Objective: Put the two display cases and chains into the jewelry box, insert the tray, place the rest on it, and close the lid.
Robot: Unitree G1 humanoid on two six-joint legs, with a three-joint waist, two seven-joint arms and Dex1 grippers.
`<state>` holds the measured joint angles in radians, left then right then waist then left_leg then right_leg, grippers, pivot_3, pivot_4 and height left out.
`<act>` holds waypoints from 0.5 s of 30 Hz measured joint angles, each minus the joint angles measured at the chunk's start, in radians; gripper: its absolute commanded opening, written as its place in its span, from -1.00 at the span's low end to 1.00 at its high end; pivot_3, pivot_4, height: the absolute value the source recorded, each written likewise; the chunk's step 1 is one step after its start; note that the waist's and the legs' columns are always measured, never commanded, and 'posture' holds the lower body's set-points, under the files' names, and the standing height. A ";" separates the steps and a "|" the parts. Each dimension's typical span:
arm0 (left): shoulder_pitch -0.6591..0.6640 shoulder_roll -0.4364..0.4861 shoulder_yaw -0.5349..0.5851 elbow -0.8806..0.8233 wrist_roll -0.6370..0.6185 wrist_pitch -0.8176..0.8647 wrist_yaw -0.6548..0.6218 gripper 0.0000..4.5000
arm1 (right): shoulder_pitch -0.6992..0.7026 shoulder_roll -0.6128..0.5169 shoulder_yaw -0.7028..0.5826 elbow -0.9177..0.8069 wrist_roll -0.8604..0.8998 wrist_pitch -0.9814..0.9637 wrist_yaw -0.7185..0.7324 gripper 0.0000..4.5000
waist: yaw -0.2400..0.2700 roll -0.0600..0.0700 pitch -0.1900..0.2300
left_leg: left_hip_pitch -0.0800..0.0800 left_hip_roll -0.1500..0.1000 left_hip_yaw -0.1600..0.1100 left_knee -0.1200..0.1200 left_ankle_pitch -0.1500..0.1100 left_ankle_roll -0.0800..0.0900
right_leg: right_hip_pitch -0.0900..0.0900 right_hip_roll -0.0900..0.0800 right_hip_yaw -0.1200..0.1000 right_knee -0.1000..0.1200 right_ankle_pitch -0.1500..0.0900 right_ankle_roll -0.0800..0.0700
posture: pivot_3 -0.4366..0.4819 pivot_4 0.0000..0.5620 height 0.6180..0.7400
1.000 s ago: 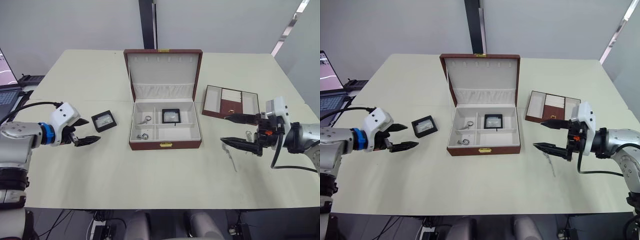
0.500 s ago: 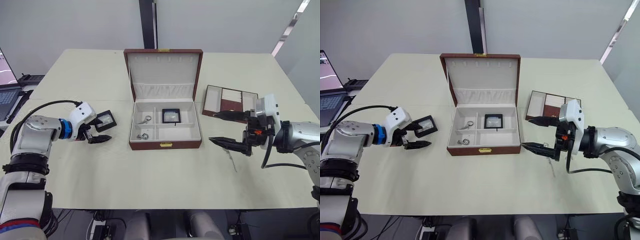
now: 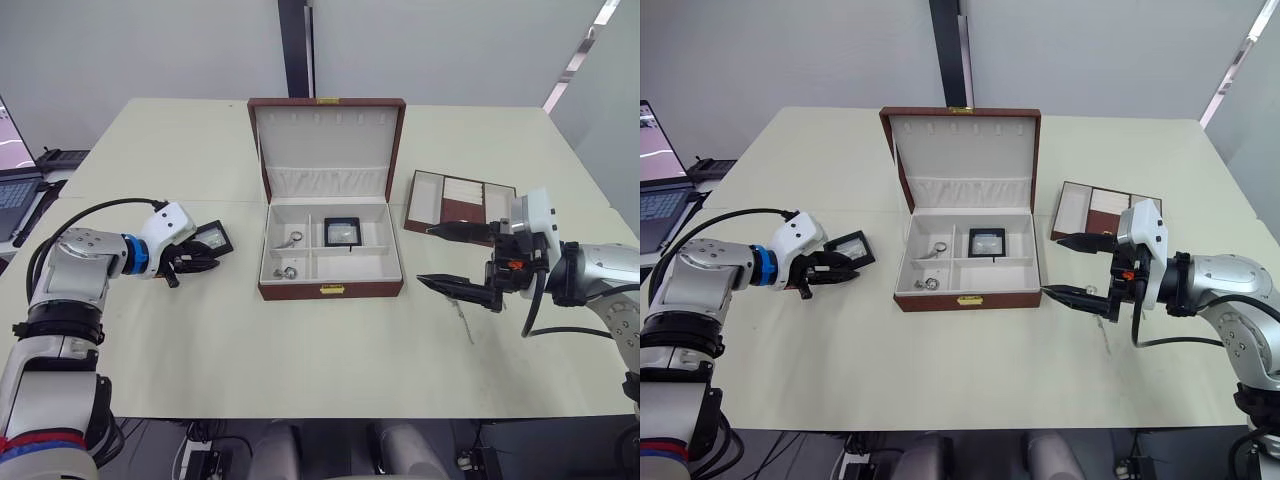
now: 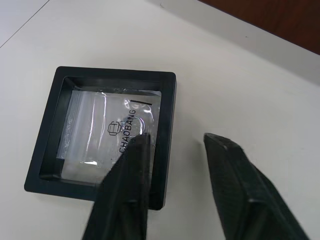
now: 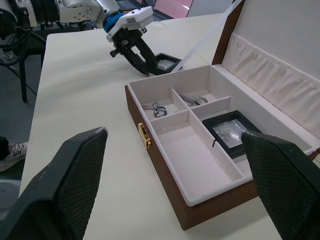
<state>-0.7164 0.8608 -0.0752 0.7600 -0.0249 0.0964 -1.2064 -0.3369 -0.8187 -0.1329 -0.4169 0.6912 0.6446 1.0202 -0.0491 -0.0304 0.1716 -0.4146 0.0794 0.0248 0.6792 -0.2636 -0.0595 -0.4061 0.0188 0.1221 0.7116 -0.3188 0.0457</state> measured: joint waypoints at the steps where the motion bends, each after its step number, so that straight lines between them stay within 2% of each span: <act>1: -0.002 0.000 0.000 0.001 0.001 0.000 0.000 -0.83 | 0.000 0.000 0.000 0.000 0.000 0.000 0.000 1.00 | 0.000 0.000 0.000 | 0.000 0.000 0.000 0.000 0.000 0.000 | 0.000 0.000 0.000 0.000 0.000 0.000 | -0.05 -0.47 1.00; 2: -0.002 0.000 0.000 0.002 0.001 0.000 0.000 -0.99 | 0.000 0.000 0.000 0.000 0.000 0.000 0.000 1.00 | 0.000 0.000 0.000 | 0.000 0.000 0.000 0.000 0.000 0.000 | 0.000 0.000 0.000 0.000 0.000 0.000 | -0.05 -0.47 1.00; 15: 0.001 -0.003 0.001 -0.007 -0.002 0.004 0.014 -0.99 | 0.000 0.003 0.013 -0.013 -0.002 0.001 -0.008 1.00 | 0.001 0.000 0.000 | 0.000 0.000 0.000 0.000 0.000 0.000 | 0.000 0.000 0.000 0.000 0.000 0.000 | -0.05 -0.47 1.00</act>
<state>-0.7151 0.8573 -0.0742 0.7532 -0.0267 0.1003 -1.1920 -0.3370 -0.8157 -0.1199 -0.4299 0.6897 0.6455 1.0127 -0.0481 -0.0304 0.1716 -0.4147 0.0794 0.0247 0.6792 -0.2636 -0.0595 -0.4060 0.0187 0.1219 0.7117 -0.3188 0.0457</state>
